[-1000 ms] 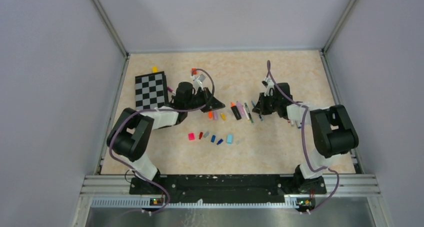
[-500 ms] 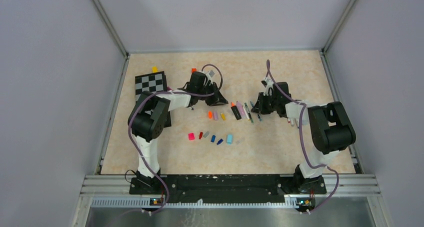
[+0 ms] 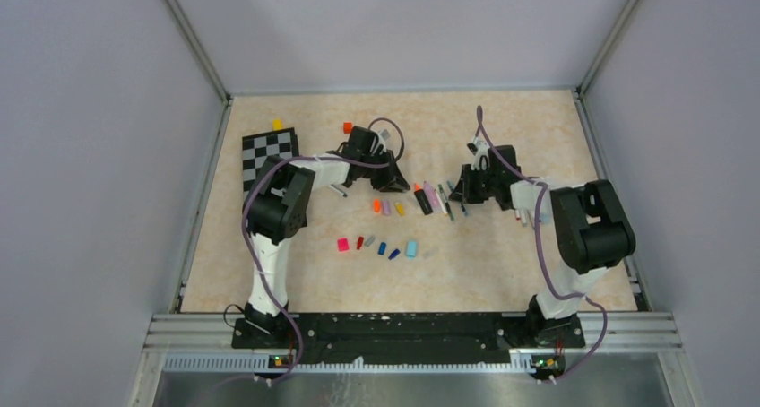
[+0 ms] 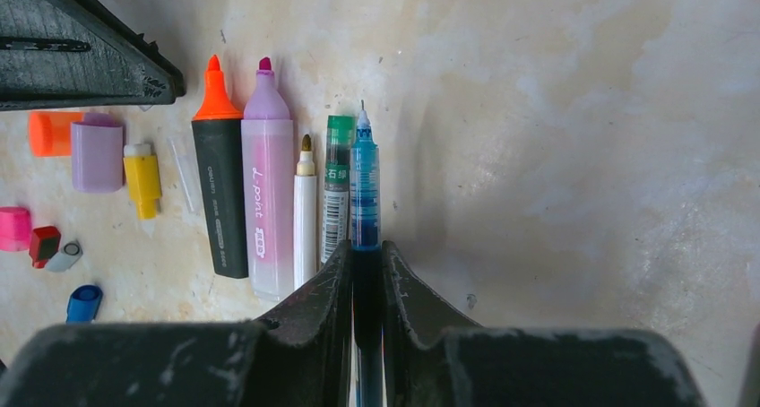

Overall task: Open the pen caps
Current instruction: Place the pen cap at the center of the board.

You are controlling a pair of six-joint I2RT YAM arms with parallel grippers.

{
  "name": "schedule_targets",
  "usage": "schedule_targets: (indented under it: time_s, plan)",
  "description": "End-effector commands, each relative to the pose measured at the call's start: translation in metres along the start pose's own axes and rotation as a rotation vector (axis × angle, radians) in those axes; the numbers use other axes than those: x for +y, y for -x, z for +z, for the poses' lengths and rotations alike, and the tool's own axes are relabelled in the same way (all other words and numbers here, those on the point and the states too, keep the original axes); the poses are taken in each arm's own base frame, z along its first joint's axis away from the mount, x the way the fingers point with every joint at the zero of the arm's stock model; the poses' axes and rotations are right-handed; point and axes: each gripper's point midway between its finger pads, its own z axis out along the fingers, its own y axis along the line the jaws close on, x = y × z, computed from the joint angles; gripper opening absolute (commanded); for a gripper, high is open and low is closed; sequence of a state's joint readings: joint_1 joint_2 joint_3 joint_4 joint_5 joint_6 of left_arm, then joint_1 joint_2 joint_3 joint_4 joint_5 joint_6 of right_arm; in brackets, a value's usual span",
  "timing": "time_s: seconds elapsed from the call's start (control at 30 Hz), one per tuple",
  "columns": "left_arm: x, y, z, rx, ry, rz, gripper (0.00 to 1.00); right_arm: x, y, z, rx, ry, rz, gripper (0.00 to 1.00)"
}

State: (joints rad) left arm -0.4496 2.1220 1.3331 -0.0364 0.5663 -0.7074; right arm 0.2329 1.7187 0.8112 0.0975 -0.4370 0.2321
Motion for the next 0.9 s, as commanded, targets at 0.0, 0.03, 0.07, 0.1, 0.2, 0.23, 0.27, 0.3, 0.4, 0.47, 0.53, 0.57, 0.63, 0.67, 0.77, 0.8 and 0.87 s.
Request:
schedule_targets:
  time_s: [0.0,0.03,0.07,0.1,0.2,0.23,0.27,0.3,0.4,0.47,0.53,0.57,0.63,0.67,0.77,0.8,0.87]
  plan:
    - [0.003,0.002,0.003,0.014,0.016,0.017,0.28,0.003,0.014,0.002,-0.018,0.013,-0.006,0.14]
    - [0.003,0.003,0.003,0.011,0.017,0.018,0.32,0.003,0.014,0.002,-0.017,0.015,-0.006,0.15]
    - [0.003,0.003,0.002,0.012,0.017,0.020,0.34,0.004,0.014,0.002,-0.016,0.017,-0.006,0.15]
    - [0.004,0.003,0.002,0.012,0.017,0.018,0.35,0.004,0.014,0.002,-0.014,0.017,-0.005,0.15]
    - [0.001,0.006,0.001,0.004,0.012,0.020,0.37,0.004,0.013,0.002,-0.011,0.017,-0.004,0.17]
    - [0.000,0.007,0.000,0.002,0.010,0.021,0.37,0.004,0.013,0.002,-0.010,0.016,-0.003,0.18]
    - [0.000,0.008,-0.001,0.000,0.009,0.020,0.37,0.004,0.013,0.002,-0.010,0.016,-0.004,0.19]
    - [-0.001,0.009,-0.002,-0.003,0.008,0.019,0.37,0.003,0.013,0.002,-0.009,0.016,-0.004,0.20]
    - [-0.004,0.014,-0.007,-0.018,0.005,0.024,0.38,0.004,0.013,0.003,-0.007,0.017,-0.003,0.24]
    - [-0.007,0.017,-0.013,-0.034,0.003,0.030,0.38,0.004,0.014,0.002,-0.008,0.018,-0.005,0.26]
    - [-0.010,0.022,-0.020,-0.059,0.001,0.044,0.38,0.005,0.014,0.002,-0.007,0.020,-0.007,0.28]
    - [-0.014,0.025,-0.024,-0.071,-0.008,0.057,0.38,0.005,0.015,0.002,-0.007,0.022,-0.012,0.29]
    - [-0.018,0.029,-0.033,-0.097,-0.018,0.079,0.38,0.006,0.017,0.001,-0.007,0.025,-0.021,0.30]
    - [-0.019,0.032,-0.038,-0.111,-0.019,0.091,0.38,0.007,0.018,0.000,-0.008,0.029,-0.028,0.31]
    - [-0.026,0.039,-0.055,-0.154,-0.019,0.133,0.38,0.011,0.022,-0.004,-0.015,0.041,-0.050,0.33]
    - [-0.029,0.041,-0.061,-0.170,-0.020,0.150,0.39,0.011,0.024,-0.005,-0.020,0.040,-0.059,0.33]
    - [-0.035,0.043,-0.074,-0.201,-0.032,0.188,0.39,0.013,0.029,-0.009,-0.033,0.040,-0.085,0.35]
